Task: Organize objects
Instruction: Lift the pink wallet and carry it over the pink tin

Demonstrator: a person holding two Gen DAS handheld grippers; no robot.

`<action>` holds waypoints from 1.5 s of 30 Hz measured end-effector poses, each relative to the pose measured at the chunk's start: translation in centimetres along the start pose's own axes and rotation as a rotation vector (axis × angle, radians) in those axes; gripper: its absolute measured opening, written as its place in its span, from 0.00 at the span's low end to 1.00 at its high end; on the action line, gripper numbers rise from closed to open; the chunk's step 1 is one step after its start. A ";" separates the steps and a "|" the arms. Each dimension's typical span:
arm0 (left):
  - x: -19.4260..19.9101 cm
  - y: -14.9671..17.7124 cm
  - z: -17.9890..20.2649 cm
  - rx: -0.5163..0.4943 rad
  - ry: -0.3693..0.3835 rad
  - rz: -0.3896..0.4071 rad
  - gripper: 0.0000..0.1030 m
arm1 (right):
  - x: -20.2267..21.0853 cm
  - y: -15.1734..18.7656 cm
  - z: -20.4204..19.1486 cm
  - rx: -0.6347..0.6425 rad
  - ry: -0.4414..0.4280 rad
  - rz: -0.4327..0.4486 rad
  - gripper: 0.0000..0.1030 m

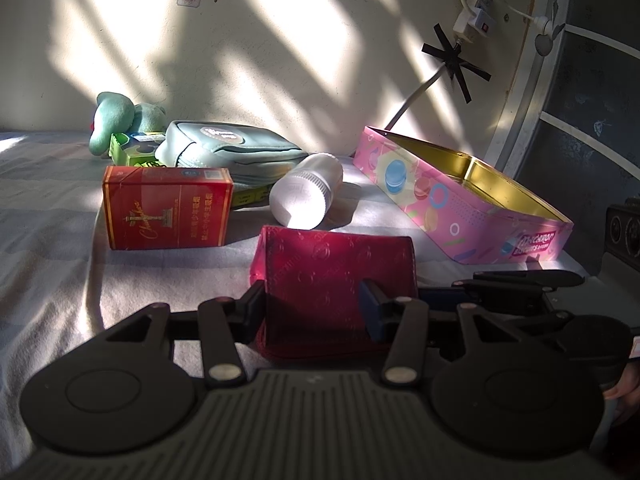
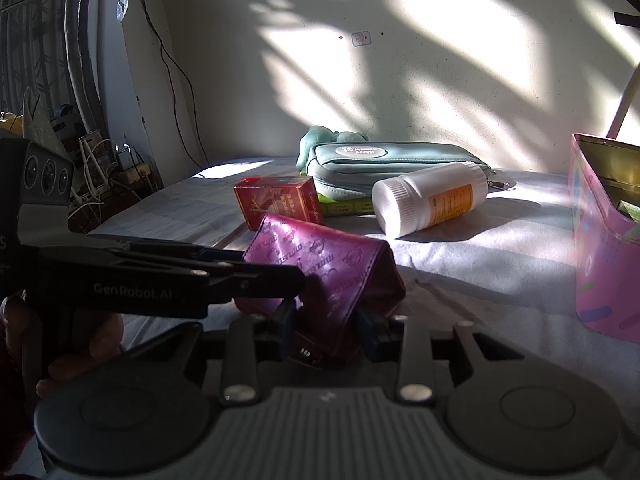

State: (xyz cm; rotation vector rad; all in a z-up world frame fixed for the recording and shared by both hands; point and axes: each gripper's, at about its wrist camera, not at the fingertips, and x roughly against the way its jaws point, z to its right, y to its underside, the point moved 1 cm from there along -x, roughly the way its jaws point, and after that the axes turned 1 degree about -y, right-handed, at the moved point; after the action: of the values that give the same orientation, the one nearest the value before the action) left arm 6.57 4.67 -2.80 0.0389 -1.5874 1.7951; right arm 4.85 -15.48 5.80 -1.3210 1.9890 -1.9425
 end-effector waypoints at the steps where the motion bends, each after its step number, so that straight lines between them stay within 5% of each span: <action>1: 0.1 -0.1 0.1 -0.001 0.001 0.003 0.50 | 0.1 0.0 0.0 0.002 0.002 0.007 0.30; 14: 0.8 -4.3 5.0 -0.095 0.014 0.074 0.50 | 4.9 -2.0 1.1 0.043 0.063 0.165 0.30; 24: -4.5 -8.8 13.8 -0.215 0.109 0.101 0.50 | 10.5 -3.4 7.9 -0.016 0.241 0.298 0.30; 32: -10.7 -9.8 19.1 -0.253 0.176 0.059 0.49 | 12.9 -2.9 15.0 -0.091 0.370 0.309 0.30; 36: -13.6 -9.7 19.9 -0.250 0.151 0.005 0.51 | 12.3 -2.2 17.5 -0.144 0.415 0.294 0.31; 38: -14.8 -9.7 20.0 -0.248 0.099 -0.021 0.58 | 11.7 -1.8 18.4 -0.171 0.476 0.293 0.46; 45: -13.2 -9.1 18.9 -0.207 0.054 -0.029 0.58 | 12.3 -0.6 19.1 -0.215 0.488 0.345 0.47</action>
State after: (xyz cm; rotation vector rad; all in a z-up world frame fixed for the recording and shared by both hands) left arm 12.92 -18.53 3.21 -0.0828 -1.7162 1.5881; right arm 8.51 -37.77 8.62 -0.4913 2.4906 -2.0582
